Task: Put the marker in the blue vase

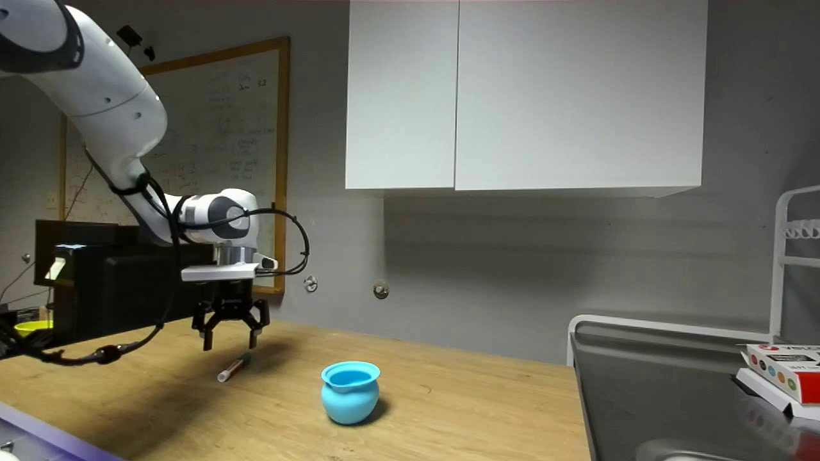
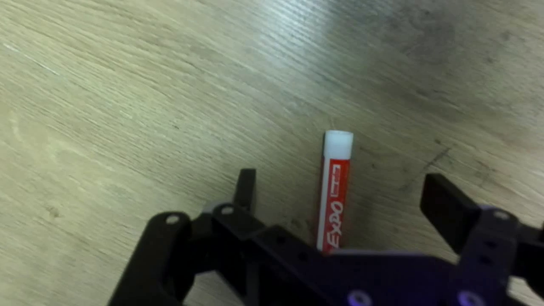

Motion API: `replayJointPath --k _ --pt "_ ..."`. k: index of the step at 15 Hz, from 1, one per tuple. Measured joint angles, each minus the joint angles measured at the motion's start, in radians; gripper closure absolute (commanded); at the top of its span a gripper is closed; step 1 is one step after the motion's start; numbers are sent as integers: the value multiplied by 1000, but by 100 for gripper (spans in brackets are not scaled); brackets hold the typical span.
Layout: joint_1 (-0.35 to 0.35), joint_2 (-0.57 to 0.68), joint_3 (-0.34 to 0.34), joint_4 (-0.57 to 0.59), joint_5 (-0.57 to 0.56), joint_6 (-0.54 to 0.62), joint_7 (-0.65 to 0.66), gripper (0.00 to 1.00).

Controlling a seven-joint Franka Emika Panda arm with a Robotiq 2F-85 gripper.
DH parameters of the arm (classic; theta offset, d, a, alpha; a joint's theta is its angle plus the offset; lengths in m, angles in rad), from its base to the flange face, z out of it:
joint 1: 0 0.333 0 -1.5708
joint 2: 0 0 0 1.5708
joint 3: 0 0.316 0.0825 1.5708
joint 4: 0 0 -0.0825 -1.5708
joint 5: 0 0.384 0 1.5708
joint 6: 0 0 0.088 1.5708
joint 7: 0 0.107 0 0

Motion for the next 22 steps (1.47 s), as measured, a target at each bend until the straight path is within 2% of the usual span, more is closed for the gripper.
replayJointPath --k 5,6,7,8,15,17,19,22 --pt "1 116 1 65 -1 4 -20 0" --pt "1 138 1 76 -1 7 -21 25" --pt "1 158 1 85 -1 10 -22 25" --pt "1 175 1 94 -1 13 -22 31" --pt "-4 215 0 147 -8 12 -22 85" --pt "-4 215 0 152 -24 12 -21 89" --pt "-3 213 0 157 -38 11 -19 85" --pt "-2 213 0 155 -62 11 -15 85"
